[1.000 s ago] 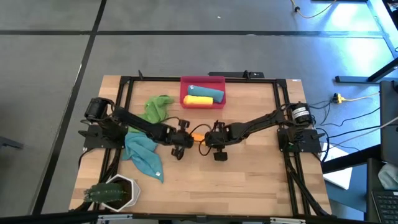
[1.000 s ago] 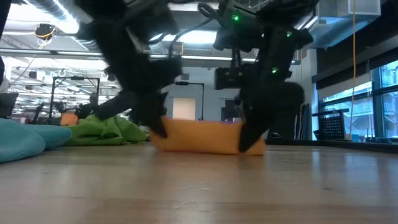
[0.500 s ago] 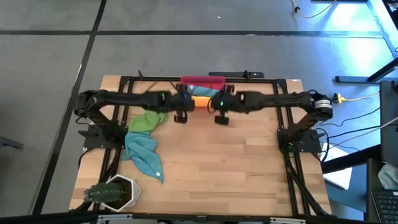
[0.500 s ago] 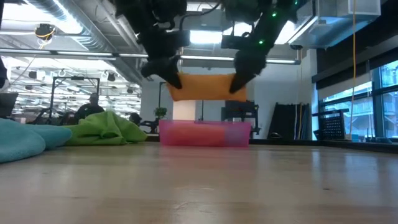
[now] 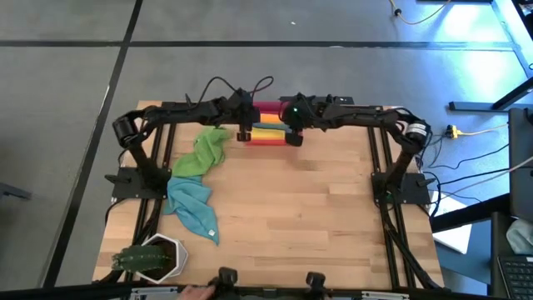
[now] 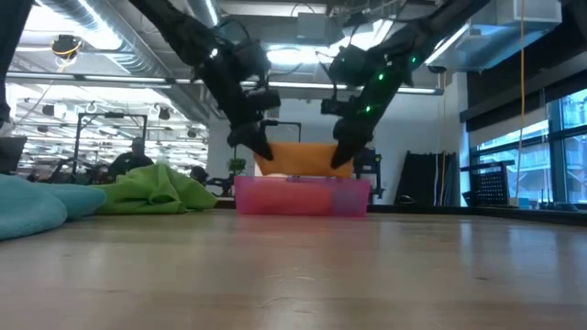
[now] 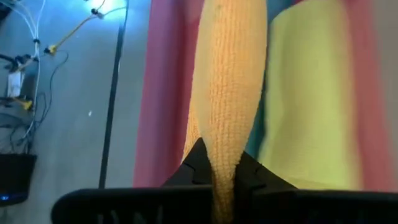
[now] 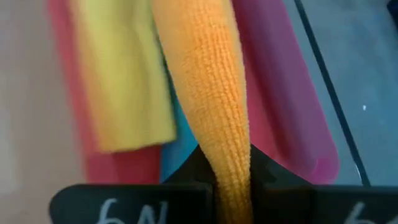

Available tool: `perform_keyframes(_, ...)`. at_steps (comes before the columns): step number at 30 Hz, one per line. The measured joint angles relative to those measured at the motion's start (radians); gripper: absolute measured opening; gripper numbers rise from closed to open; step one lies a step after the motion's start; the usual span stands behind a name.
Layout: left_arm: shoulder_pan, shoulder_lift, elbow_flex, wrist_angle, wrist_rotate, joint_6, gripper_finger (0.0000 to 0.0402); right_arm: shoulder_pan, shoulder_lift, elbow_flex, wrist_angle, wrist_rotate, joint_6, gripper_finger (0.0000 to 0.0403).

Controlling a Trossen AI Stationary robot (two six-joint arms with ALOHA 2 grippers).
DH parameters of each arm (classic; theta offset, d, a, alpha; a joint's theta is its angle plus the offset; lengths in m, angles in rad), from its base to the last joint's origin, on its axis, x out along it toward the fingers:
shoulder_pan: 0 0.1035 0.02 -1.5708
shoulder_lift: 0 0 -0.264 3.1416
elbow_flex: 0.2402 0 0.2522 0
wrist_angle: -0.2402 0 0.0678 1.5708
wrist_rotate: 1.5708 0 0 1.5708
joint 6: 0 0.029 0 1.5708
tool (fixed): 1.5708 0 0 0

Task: Roll microfiber towels into tight, uniform cylinder then place into a basket
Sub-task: Put the orange microfiber cloth into the red bin

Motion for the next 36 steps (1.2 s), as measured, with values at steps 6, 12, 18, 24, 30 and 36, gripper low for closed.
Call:
perform_keyframes(6,0.056,0.048,0.0,0.16,-0.016,0.005,0.0,-0.058,0.043,0.0,0.116,0.014,-0.041,0.0027)
perform_keyframes(12,0.097,0.113,0.002,0.196,0.006,0.014,0.0,-0.105,0.068,0.0,0.157,-0.024,-0.054,0.0027)
perform_keyframes(18,0.12,0.159,0.002,0.217,0.027,0.012,0.0,-0.126,0.123,0.0,0.182,-0.073,-0.08,0.0027)
perform_keyframes(24,0.127,0.163,0.001,0.213,0.026,0.013,0.0,-0.128,0.169,0.002,0.202,-0.079,-0.098,0.0027)
perform_keyframes(30,0.136,0.163,0.001,0.215,0.021,0.011,0.0,-0.131,0.172,0.002,0.221,-0.079,-0.098,0.0027)
perform_keyframes(36,0.139,0.194,0.001,0.235,0.054,0.001,0.0,-0.14,0.178,0.003,0.225,-0.103,-0.098,0.0027)
